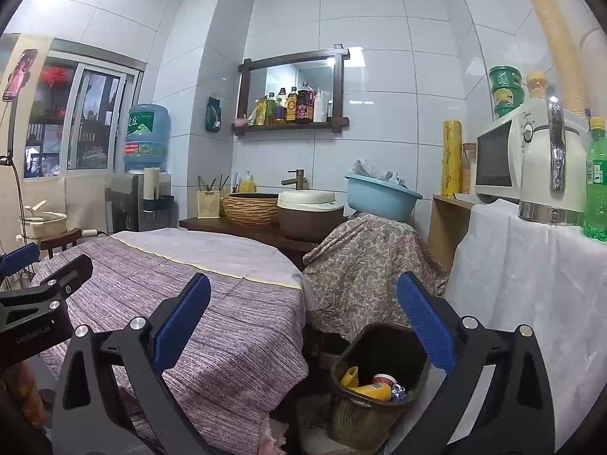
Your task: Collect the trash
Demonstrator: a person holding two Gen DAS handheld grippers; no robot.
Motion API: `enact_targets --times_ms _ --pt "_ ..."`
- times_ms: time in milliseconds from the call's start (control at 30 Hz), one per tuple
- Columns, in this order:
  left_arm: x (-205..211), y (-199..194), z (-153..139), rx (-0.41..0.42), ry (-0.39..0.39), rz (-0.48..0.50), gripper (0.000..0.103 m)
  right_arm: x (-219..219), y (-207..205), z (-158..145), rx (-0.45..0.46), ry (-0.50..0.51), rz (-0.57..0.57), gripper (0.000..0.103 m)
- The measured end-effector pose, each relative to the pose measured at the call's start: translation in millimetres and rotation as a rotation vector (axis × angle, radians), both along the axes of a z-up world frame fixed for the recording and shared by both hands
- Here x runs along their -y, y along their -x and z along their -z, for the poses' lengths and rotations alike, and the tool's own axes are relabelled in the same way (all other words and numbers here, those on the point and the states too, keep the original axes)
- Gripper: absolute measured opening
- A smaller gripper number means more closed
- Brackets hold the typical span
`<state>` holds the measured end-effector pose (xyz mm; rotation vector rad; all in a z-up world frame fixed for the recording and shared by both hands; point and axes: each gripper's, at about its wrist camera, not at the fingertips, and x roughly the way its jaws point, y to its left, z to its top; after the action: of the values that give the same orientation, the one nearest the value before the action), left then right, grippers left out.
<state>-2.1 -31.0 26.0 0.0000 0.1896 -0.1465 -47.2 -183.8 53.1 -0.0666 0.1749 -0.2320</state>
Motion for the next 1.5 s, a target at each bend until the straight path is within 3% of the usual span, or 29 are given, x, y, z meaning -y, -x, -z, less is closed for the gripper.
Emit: enact_targets --times_ms 1500 --pt "-8.4 0.9 -4.6 0.006 -0.013 0.009 0.098 -8.1 1.5 -1.3 0.006 0.008 0.010 0.097"
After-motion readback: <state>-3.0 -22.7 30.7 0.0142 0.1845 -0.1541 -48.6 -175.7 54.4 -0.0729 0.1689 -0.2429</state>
